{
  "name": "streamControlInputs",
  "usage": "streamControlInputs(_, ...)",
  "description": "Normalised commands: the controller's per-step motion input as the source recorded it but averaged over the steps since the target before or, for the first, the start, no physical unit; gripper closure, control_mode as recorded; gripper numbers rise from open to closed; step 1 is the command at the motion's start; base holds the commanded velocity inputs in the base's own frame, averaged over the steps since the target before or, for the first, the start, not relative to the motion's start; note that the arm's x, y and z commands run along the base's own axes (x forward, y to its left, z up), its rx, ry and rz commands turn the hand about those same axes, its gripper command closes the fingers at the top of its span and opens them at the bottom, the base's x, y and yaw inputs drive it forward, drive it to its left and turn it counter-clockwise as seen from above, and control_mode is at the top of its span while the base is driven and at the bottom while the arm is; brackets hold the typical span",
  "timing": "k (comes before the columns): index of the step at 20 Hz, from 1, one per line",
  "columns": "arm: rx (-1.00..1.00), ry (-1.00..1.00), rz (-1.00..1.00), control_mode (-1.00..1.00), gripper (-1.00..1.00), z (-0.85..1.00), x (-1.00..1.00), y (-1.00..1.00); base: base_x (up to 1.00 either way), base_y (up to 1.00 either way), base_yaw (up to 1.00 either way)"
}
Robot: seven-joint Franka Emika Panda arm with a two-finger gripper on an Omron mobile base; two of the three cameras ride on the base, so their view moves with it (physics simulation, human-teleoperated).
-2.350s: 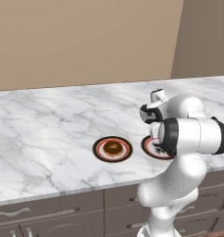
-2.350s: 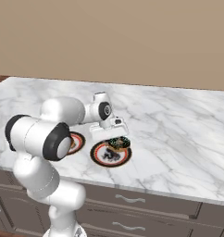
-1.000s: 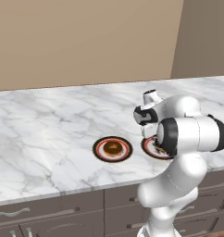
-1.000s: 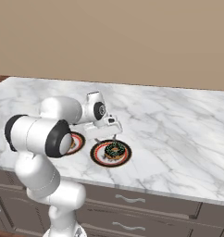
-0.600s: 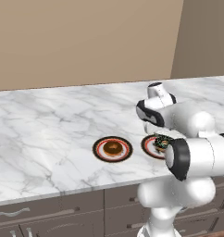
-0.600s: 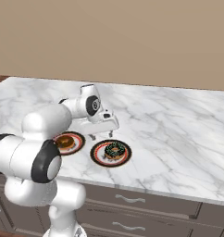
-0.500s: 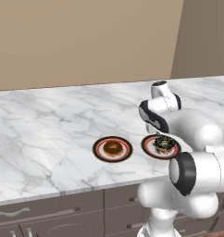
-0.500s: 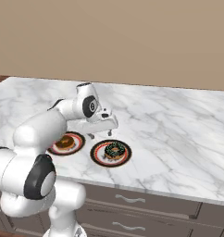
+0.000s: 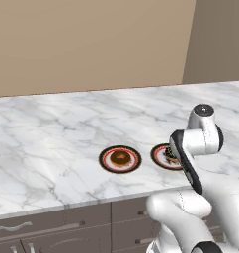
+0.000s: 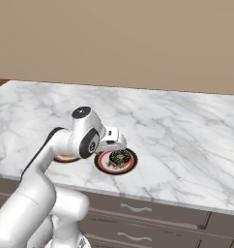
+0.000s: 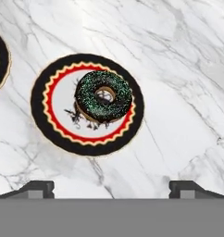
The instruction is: Place the pastries on the plates.
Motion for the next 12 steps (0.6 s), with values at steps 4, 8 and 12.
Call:
streamControlInputs(4, 0.0, -0.49, 0.1, -1.0, -1.0, 0.0, -0.84, 0.0, 0.0, 0.0, 0.0)
streamControlInputs(8, 0.0, -0.42, 0.25, -1.0, -1.0, -0.26, -1.0, 0.07, 0.0, 0.0, 0.0)
streamControlInputs(12, 0.01, -0.59, 0.23, -1.0, -1.0, -0.2, -1.0, 0.15, 0.0, 0.0, 0.0)
